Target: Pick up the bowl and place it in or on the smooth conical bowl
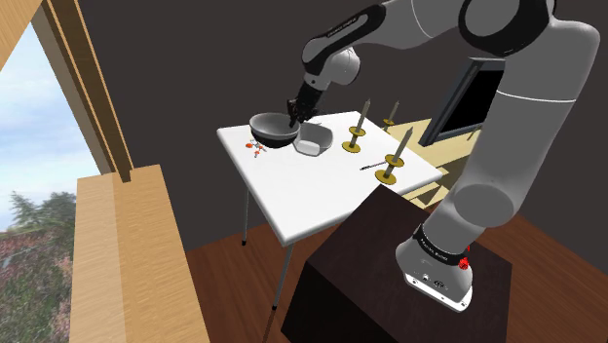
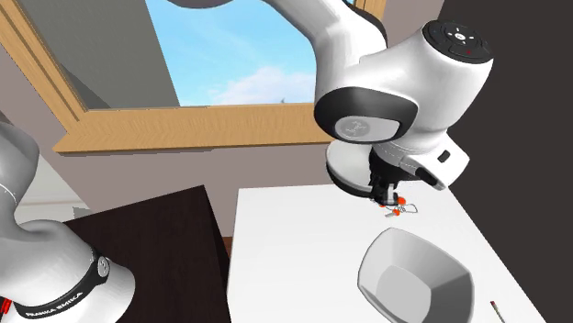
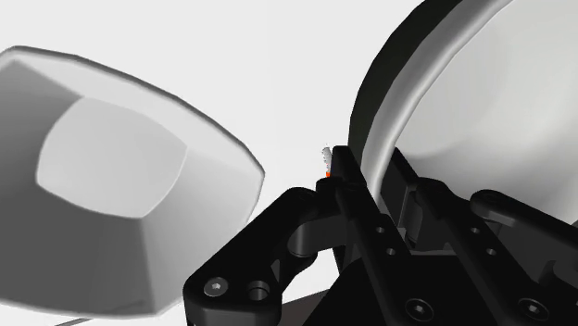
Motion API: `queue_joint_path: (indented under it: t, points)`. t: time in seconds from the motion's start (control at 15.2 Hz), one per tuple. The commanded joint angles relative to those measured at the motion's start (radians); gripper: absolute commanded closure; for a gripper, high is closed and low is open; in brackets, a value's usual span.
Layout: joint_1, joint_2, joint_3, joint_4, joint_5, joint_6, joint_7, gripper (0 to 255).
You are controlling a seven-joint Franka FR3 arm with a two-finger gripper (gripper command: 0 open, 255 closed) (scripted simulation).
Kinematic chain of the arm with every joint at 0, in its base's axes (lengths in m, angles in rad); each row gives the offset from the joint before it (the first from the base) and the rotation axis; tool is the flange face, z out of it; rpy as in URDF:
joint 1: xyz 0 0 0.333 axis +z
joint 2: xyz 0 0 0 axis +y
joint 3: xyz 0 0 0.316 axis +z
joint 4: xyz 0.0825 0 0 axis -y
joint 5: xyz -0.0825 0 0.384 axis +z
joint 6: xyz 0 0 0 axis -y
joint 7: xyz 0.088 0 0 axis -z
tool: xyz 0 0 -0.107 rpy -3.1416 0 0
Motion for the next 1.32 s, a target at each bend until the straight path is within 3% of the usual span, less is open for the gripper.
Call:
queue_joint_path:
  t: [0.0, 0.13, 0.73, 1.25]
  points:
    - [0.001, -0.019, -0.004, 0.005, -0.012, -0.022, 0.012, 255]
    - [0.002, -0.033, -0.007, 0.01, -0.022, -0.04, 0.022, 255]
    - [-0.136, 0.032, -0.079, 0.133, -0.002, -0.161, -0.168, 255]
    - [-0.267, 0.148, -0.129, 0.327, 0.016, -0.293, -0.31, 255]
